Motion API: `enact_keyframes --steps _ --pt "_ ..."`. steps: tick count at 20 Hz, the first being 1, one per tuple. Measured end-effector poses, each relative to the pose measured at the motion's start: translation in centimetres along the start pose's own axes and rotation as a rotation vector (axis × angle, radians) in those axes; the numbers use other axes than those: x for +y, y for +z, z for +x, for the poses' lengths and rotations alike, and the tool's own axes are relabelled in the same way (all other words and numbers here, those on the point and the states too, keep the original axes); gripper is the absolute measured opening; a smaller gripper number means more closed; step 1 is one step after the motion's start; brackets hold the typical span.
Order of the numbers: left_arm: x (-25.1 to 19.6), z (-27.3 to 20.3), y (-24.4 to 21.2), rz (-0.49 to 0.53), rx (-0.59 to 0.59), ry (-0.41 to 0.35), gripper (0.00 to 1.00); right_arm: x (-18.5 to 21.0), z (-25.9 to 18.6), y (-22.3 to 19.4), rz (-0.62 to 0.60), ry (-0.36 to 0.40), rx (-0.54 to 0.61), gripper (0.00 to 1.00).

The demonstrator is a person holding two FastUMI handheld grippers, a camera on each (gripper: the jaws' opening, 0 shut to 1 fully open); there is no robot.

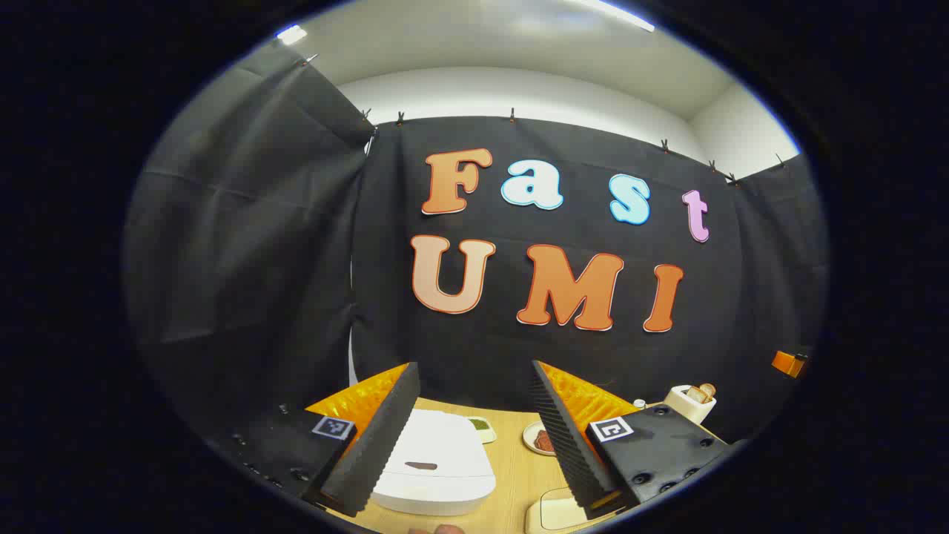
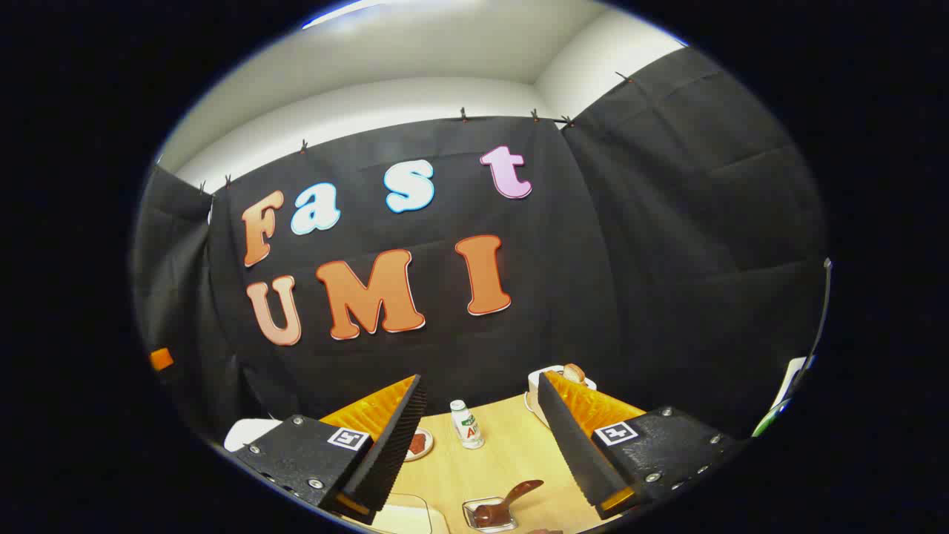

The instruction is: Close the left gripper, press the button to open the rice cooker; take a wooden spoon from the chopstick holder with the right hand, scoop a spoonful of rice and pour it into the rice cooker, then put the wooden spoon back into the chopstick holder.

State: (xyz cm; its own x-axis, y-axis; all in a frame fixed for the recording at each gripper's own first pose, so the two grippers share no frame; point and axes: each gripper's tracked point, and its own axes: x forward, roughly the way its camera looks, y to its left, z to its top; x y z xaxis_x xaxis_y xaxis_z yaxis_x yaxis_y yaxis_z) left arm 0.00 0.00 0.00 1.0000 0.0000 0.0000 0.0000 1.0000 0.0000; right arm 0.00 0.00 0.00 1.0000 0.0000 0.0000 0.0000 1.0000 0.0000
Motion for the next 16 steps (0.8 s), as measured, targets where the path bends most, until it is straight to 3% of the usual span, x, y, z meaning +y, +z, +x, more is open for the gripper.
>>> enact_keyframes --steps 2,10,16 --pt "0.5 -0.5 -0.7 0.000 0.010 -0.004 1.00 0.5 -0.1 -0.1 -0.027 -0.006 0.029 0.95" --pt "0.1 -1.6 -0.6 -0.066 0.018 -0.045 1.00 1.9 -0.2 0.1 -0.075 0.024 0.042 0.95" --pt "1.2 -1.1 -1.1 -0.032 0.036 -0.028 1.00 1.7 -0.4 0.9 -0.148 0.003 0.022 0.95"
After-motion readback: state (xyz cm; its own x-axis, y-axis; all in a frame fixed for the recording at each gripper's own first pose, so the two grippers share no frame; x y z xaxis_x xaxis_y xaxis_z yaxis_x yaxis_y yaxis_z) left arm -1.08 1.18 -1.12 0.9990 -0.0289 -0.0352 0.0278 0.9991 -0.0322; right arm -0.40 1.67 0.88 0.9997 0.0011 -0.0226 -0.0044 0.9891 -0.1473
